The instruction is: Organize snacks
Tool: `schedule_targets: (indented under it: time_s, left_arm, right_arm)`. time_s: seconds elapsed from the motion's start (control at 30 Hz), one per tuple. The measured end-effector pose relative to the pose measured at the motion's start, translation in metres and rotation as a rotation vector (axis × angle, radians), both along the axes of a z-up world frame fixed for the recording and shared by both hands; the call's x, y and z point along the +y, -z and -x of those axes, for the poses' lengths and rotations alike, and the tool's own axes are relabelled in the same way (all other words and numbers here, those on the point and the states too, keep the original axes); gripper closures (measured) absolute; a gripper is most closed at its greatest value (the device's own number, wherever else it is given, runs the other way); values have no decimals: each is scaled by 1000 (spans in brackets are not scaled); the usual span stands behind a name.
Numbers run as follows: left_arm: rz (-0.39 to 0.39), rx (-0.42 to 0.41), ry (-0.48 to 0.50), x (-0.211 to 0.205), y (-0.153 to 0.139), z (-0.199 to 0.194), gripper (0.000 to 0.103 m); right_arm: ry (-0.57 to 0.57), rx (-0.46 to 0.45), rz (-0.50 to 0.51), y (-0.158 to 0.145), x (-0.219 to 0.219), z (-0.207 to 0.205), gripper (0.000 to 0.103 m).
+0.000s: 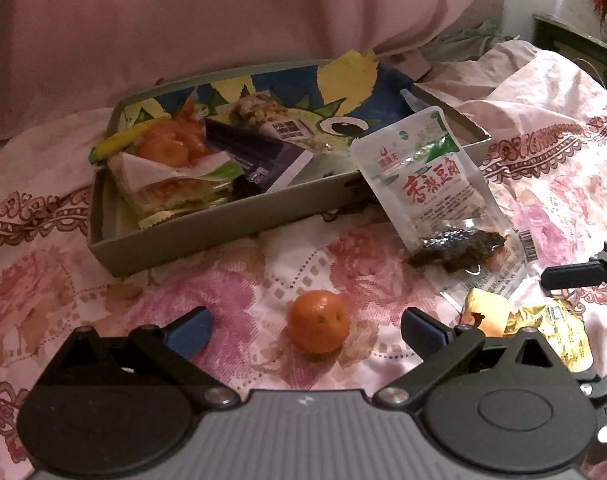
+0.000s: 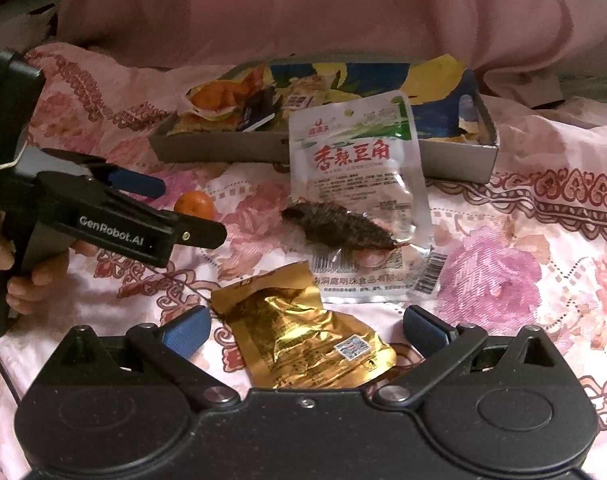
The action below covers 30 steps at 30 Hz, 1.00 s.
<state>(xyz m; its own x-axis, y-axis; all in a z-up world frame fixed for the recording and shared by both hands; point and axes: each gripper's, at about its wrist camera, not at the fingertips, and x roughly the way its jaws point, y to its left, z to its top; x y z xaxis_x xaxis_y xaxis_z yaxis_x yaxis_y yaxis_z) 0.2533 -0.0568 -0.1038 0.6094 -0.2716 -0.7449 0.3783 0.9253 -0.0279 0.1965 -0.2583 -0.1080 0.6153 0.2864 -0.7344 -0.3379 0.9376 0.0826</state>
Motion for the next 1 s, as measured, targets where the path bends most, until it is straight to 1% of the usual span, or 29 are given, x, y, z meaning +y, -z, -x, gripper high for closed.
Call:
schedule_targets:
  time_s: [0.1, 0.17, 0.27, 0.4, 0.43, 0.57, 0.67, 0.73, 0.77, 0.9, 1.0]
  left_arm:
    - [-14, -5, 11, -1, 1, 1, 1]
    - [-26, -12, 17, -2, 1, 2, 4]
    - [-23, -17, 19, -1, 0, 3, 9]
    - [-25, -26, 19, -1, -2, 5, 19]
    - [-26, -27, 20, -1, -2, 5, 21]
    - [-42, -30, 32, -5, -1, 8, 24]
    - [-72, -48, 53, -10, 0, 12, 29]
    - [-74, -54, 67, -12, 0, 14, 36]
    - [-71, -53, 72, -13, 0, 15, 37]
    - [-57, -43, 85, -13, 0, 16, 49]
    - [-53, -40, 92, -14, 1, 17, 55]
  right_arm:
    - [-23, 8, 10, 1, 2, 1, 1]
    - [-40, 13, 10, 2, 3, 2, 1]
    - [-60, 12, 40, 4, 7, 4, 1]
    - [-83, 0, 77, 7, 10, 8, 1]
    - [-83, -4, 80, 7, 10, 8, 2]
    - [-64, -17, 85, 7, 10, 9, 7]
    - [-52, -29, 99, 6, 10, 9, 14]
    - [-48, -37, 108, 5, 10, 9, 19]
    - [-49, -39, 110, 5, 10, 10, 19]
    - [-53, -49, 122, 6, 11, 10, 20]
    - [-58, -56, 124, 5, 12, 11, 23]
